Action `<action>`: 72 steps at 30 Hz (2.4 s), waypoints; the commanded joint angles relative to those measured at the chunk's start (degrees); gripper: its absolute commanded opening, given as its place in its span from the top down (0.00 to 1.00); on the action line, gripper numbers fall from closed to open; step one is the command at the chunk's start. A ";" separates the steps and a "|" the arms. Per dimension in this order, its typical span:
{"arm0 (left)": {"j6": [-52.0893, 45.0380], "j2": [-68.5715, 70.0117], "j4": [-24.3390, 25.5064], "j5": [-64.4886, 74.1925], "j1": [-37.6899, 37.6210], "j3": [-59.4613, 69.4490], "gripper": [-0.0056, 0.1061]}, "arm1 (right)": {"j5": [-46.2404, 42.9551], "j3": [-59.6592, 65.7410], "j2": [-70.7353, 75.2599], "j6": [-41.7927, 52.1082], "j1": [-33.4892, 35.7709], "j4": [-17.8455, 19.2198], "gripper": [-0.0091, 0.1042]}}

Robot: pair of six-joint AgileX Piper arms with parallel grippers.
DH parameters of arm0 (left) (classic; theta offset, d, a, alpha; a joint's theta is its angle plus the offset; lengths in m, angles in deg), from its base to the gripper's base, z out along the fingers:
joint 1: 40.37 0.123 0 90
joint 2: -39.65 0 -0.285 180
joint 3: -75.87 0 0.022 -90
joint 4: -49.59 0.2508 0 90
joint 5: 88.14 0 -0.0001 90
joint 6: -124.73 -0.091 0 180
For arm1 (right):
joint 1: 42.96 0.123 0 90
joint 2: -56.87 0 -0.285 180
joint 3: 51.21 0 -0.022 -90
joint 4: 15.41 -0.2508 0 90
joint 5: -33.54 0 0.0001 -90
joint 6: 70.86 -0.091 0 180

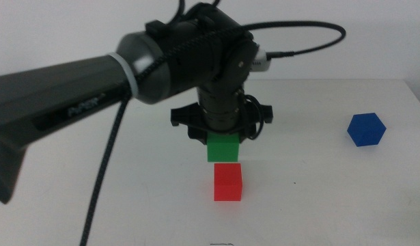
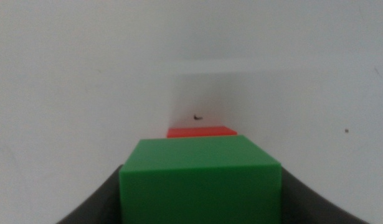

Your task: Stack red cubes first, then green, then blue cubes in a specific spot.

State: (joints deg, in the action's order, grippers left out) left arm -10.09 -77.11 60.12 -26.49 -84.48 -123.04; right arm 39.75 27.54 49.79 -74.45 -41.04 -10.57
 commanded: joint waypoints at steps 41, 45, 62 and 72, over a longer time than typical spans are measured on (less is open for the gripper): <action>8.40 -3.70 2.81 -1.44 -2.74 -0.96 0.96 | -4.28 -0.60 0.88 0.33 -0.05 0.68 0.11; 8.33 -3.70 2.81 -1.54 -2.74 -0.96 0.96 | -4.28 -0.60 0.88 0.33 -0.05 0.68 0.11; 4.01 -3.70 1.07 -2.44 -1.35 -0.96 0.96 | -4.28 -0.60 0.88 0.33 -0.05 0.68 0.11; 3.99 -4.32 -0.16 -2.98 -1.11 -0.96 0.96 | -4.28 -0.60 0.88 0.33 -0.05 0.68 0.11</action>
State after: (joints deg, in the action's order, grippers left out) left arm -6.09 -84.32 59.77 -28.40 -85.70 -122.54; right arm 39.75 27.54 49.79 -74.45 -41.04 -10.57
